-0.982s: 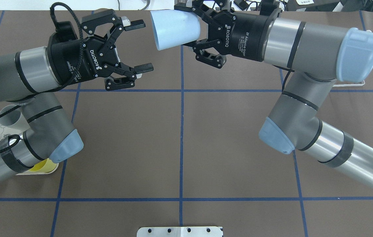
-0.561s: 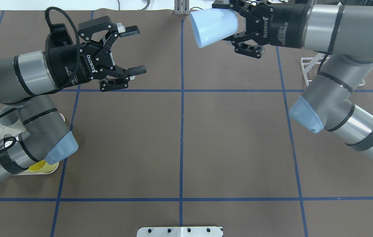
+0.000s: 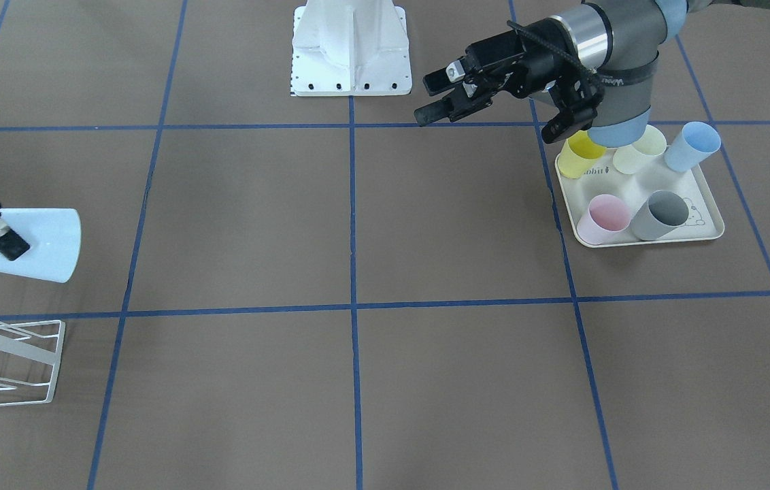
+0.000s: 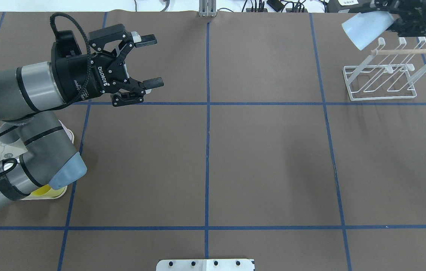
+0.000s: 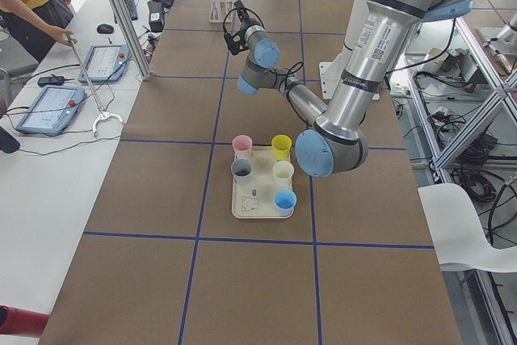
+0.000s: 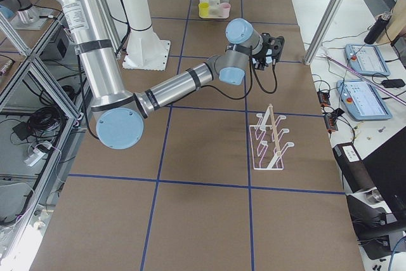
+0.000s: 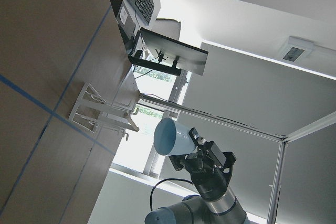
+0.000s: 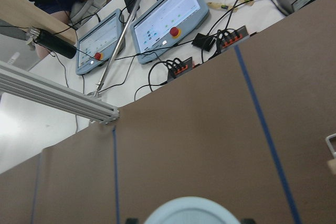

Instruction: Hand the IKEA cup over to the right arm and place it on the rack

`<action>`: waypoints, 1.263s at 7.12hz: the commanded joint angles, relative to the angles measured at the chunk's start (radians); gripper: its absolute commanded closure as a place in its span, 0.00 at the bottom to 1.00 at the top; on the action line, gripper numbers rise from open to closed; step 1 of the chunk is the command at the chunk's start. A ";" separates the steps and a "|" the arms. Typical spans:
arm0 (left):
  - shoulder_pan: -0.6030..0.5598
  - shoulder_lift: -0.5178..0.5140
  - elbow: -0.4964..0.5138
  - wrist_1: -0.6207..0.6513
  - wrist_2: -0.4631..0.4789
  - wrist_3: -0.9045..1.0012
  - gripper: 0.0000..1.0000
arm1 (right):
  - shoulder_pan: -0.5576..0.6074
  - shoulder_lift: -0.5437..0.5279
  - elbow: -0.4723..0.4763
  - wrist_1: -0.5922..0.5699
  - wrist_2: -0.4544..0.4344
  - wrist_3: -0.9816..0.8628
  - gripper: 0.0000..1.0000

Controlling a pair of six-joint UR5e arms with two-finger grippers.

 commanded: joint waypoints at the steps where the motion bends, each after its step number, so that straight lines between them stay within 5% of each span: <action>1: 0.003 0.010 -0.001 0.000 0.005 0.000 0.00 | 0.041 -0.165 0.005 -0.044 -0.070 -0.461 1.00; 3: 0.004 0.010 -0.002 -0.002 0.016 0.000 0.00 | 0.012 -0.209 0.007 -0.113 -0.214 -0.664 1.00; 9: 0.001 0.039 -0.017 -0.005 0.016 0.001 0.00 | -0.108 -0.183 -0.002 -0.114 -0.318 -0.656 1.00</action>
